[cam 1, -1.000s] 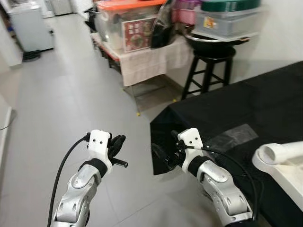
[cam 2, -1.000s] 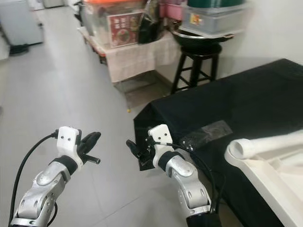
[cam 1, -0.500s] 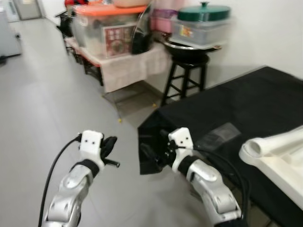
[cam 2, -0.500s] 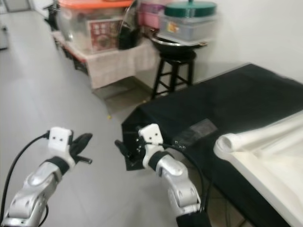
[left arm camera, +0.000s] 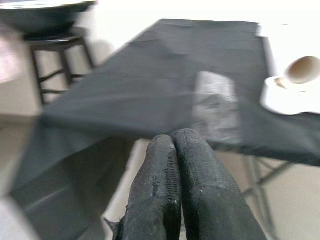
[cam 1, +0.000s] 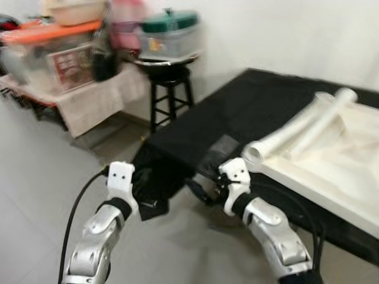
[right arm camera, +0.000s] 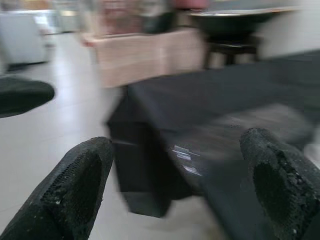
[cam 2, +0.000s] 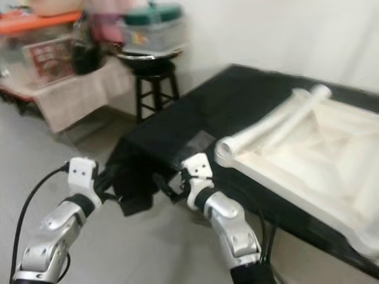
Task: Building children table
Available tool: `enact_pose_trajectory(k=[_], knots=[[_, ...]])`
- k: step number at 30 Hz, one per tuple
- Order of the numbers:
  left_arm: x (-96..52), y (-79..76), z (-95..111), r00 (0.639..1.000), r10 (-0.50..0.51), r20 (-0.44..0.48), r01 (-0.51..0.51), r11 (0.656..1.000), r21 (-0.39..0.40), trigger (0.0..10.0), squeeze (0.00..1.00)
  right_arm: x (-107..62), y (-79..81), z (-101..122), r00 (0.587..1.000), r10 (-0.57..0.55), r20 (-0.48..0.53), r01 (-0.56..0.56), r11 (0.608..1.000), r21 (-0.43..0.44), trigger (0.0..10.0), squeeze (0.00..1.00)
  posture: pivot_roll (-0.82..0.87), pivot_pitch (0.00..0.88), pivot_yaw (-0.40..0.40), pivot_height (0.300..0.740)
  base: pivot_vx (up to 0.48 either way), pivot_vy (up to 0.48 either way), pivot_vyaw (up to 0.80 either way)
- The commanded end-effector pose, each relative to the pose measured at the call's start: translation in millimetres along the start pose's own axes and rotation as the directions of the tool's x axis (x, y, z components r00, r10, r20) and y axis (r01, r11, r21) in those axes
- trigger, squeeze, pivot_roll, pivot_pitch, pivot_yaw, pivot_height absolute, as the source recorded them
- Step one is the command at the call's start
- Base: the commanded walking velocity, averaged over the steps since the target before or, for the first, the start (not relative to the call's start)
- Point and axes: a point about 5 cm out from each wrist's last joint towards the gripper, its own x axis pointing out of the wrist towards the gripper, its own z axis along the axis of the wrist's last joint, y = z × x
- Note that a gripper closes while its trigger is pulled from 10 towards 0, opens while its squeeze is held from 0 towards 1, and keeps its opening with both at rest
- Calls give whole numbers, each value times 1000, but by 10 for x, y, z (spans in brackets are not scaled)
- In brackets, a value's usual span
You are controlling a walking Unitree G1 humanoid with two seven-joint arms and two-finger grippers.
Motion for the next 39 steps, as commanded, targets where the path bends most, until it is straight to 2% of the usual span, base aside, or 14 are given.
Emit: enact_pose_trajectory(k=[1,39], knots=[[-5,17,-11,1000,4,-8,-4,1000,12,10000,0,19,48,-19,1000,20,0,-20,1000,17,10000,0,-94,0,27,740,0,0,-800],[-14,54,2,1000,13,17,-13,1000,-16,10000,0,28,58,-20,999,31,19,-32,999,39,10000,0,-81,0,32,740,0,0,-800]])
